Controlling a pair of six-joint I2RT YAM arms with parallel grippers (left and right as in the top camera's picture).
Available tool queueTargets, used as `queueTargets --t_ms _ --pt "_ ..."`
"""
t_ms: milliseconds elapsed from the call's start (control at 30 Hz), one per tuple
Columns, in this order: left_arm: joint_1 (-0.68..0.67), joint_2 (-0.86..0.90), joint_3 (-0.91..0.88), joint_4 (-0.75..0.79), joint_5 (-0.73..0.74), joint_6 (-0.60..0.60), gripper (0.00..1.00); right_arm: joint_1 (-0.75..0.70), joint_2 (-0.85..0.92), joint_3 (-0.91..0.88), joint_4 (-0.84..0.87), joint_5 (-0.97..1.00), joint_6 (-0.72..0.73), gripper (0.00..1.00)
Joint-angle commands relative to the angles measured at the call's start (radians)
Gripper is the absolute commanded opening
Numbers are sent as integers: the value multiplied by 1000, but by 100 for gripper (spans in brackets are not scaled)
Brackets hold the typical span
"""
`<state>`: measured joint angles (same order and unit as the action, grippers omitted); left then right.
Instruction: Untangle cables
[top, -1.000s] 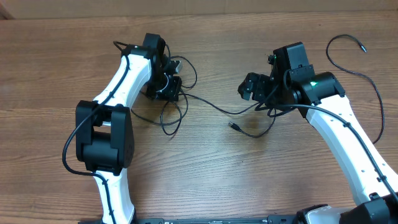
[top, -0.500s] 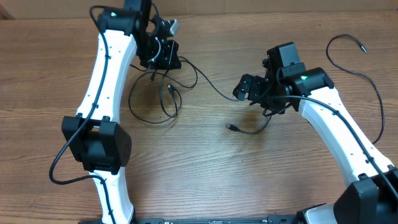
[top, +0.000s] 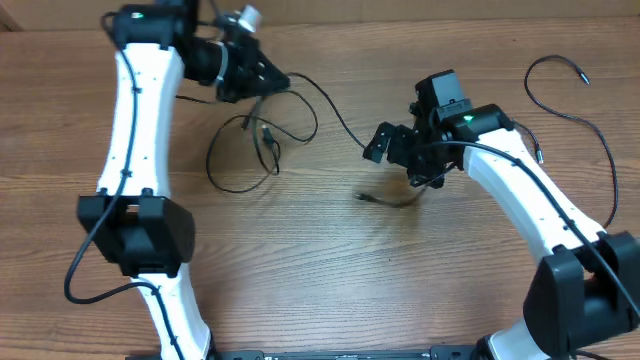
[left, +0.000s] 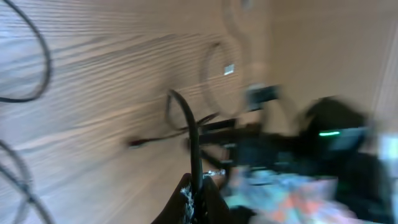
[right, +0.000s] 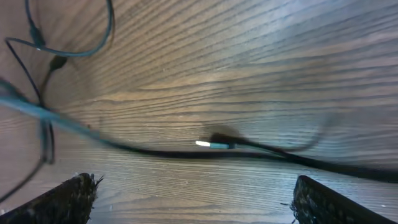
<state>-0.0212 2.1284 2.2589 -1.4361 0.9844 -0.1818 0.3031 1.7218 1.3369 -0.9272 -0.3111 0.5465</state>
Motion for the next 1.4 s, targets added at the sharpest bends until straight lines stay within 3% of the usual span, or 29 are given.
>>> queueTargets --t_ms 0,233,433,600,800,1000,1367 --pt "61 -4 29 10 182 -150 4 16 8 11 14 -13 6 100" --pt "118 -4 29 -8 120 -284 4 57 8 11 45 -120 -45 100" --pt "118 -4 29 -11 6 -481 4 132 9 11 91 -174 -80 100" --pt "120 -4 29 26 7 -695 4 215 9 10 158 -174 -77 100" --pt "118 -4 29 128 49 -813 4 307 10 5 277 -173 -34 100" --pt "114 -4 29 128 91 -988 4 389 47 -34 472 -145 81 100" --pt "114 -4 29 129 96 -1064 4 504 178 -122 908 46 381 100"
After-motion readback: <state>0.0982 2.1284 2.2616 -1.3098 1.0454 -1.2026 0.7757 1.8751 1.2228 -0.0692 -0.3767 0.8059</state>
